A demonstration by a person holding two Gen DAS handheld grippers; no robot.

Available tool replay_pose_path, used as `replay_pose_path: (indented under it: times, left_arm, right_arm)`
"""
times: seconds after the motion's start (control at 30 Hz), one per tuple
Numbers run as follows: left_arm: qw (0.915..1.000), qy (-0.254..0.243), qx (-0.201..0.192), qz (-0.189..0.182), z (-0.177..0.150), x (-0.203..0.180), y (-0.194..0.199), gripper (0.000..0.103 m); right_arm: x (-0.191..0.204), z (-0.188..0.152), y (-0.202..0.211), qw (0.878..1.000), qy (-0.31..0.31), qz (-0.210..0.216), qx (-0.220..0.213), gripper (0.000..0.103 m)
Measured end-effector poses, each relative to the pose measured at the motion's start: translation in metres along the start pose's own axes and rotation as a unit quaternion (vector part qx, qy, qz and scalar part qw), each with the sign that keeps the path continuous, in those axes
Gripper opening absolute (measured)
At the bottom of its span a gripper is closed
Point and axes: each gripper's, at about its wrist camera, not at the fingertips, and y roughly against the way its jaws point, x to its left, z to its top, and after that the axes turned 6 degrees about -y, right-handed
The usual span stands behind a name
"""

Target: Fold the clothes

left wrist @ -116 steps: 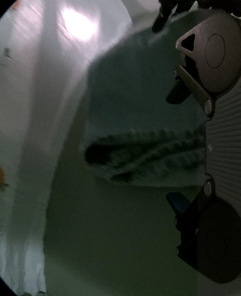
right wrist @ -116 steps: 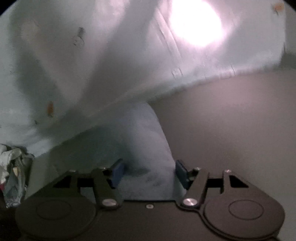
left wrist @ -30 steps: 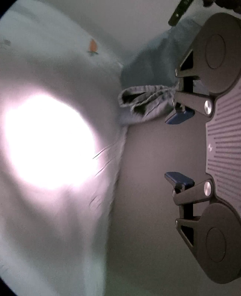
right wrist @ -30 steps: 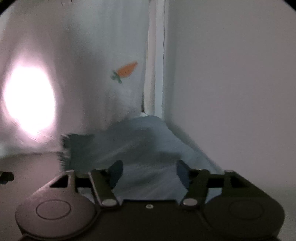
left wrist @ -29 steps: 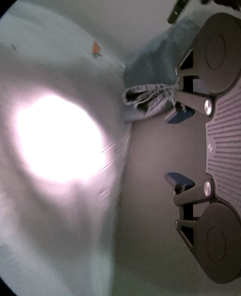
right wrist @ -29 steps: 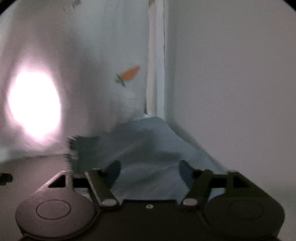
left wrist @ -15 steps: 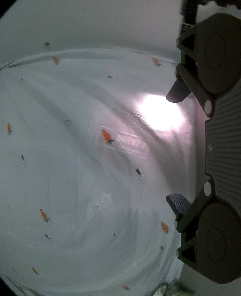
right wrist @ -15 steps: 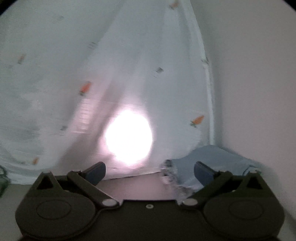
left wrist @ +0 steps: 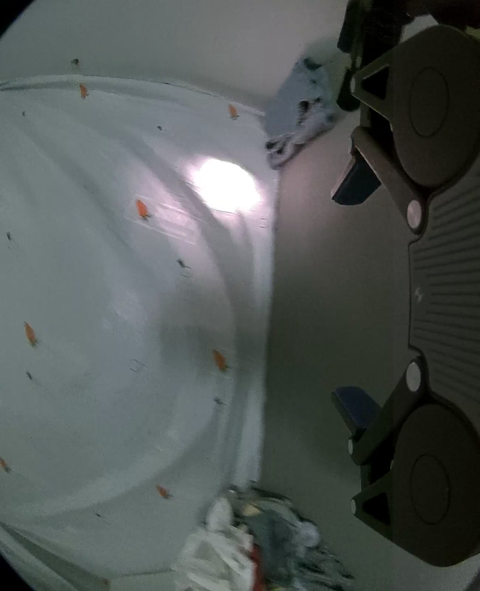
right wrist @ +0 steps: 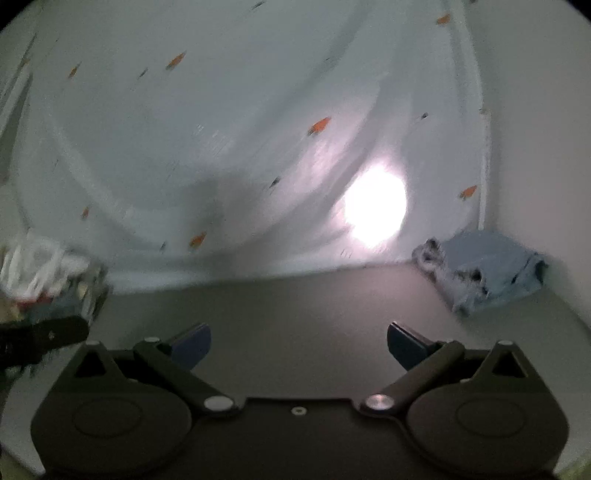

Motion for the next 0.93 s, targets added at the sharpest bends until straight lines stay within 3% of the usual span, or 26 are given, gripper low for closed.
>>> replay_pose_path:
  times: [0.2,0.3,0.6,0.93]
  left_arm:
    - [0.9987,0.006,0.048,0.016,-0.035,0.032,0.032,0.103]
    - [0.9978,0.003,0.065,0.012,-0.046,0.043,0.035,0.103]
    - [0.9971,-0.004,0.075,0.010,-0.051,0.056,0.041,0.103]
    - [0.9975,-0.009,0.069,0.013,-0.053,0.048,0.043,0.103]
  right_arm:
    - [0.026,-0.037,0.027,0.997,-0.047,0.001,0.068,0.103]
    - [0.038,-0.053,0.037,0.996,-0.027,-0.008,0.088,0.103]
    - [0.068,-0.058,0.053,0.996,0.011,-0.016,0.092,0.103]
    - [0.074,-0.058,0.049,0.996,0.029,-0.024,0.085,0.103]
